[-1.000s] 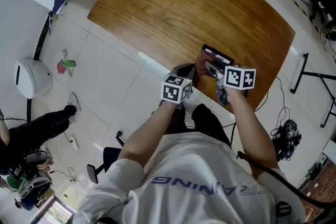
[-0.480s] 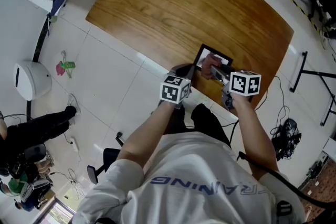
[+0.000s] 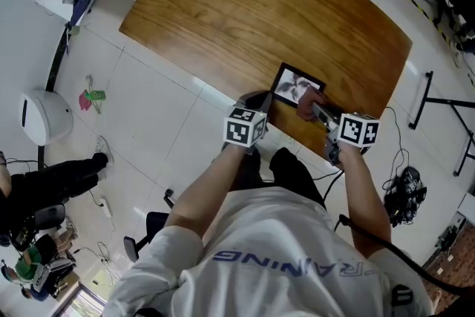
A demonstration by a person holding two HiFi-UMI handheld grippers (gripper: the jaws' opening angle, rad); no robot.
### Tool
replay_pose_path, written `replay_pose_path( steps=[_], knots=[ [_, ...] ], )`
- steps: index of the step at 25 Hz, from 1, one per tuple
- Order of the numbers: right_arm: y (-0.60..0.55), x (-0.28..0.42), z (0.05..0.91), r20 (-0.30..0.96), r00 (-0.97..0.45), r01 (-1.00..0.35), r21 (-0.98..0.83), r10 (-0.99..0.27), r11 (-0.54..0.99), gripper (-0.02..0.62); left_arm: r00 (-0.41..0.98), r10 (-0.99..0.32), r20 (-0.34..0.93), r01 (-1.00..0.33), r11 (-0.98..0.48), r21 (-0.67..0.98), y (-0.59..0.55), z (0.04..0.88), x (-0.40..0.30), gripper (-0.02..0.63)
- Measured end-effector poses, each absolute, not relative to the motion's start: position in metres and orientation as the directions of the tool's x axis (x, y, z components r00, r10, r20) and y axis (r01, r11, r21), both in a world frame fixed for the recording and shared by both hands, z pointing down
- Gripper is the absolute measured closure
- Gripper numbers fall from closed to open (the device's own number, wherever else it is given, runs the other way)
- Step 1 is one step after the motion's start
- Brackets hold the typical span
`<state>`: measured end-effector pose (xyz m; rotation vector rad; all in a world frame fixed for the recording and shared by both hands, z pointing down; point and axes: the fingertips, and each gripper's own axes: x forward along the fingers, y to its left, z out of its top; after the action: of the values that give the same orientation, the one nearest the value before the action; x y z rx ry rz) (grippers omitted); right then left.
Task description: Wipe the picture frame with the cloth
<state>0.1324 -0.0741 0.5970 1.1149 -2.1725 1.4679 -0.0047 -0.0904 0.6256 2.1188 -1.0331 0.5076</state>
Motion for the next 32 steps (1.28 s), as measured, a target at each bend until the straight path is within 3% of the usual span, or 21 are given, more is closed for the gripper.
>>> replay_pose_path(
  steps=[17, 32],
  knots=[
    [-0.057, 0.157, 0.592, 0.582, -0.652, -0.712, -0.691, -0.487, 0.128, 0.477, 0.587, -0.530, 0.612, -0.809, -0.419, 0.413, -0.092, 0.626, -0.009, 0.603],
    [-0.089, 0.169, 0.524, 0.437, -0.597, -0.760, -0.575, -0.672, 0.301, 0.479, 0.566, -0.640, 0.520, -0.824, -0.413, 0.389, -0.112, 0.557, -0.024, 0.603]
  ],
)
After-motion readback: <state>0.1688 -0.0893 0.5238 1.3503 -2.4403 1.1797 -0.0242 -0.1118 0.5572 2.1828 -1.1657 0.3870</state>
